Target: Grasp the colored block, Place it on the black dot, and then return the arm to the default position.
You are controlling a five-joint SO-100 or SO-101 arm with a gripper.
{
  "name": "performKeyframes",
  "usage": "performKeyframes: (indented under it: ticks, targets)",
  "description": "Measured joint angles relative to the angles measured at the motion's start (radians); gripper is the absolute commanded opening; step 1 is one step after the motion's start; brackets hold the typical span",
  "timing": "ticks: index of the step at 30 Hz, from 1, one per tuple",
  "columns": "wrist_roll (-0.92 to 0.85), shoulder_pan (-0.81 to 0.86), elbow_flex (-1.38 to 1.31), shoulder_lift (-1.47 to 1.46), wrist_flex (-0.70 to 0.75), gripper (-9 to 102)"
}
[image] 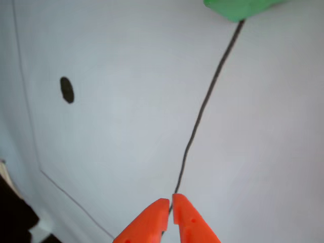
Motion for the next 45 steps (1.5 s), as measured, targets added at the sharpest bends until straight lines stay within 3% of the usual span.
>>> performKeyframes:
  ticks: [7,16,28,45]
  targets:
    - [0.130,0.094,-0.373,-0.190,0.253,0]
    - [0.296,0.341,-0.624,-0.477,0.319,0]
    - [0.213,0.540,-0.908,-0.959,0.511,0]
    - [0.190,0.709,-1.077,-1.203,0.512,0]
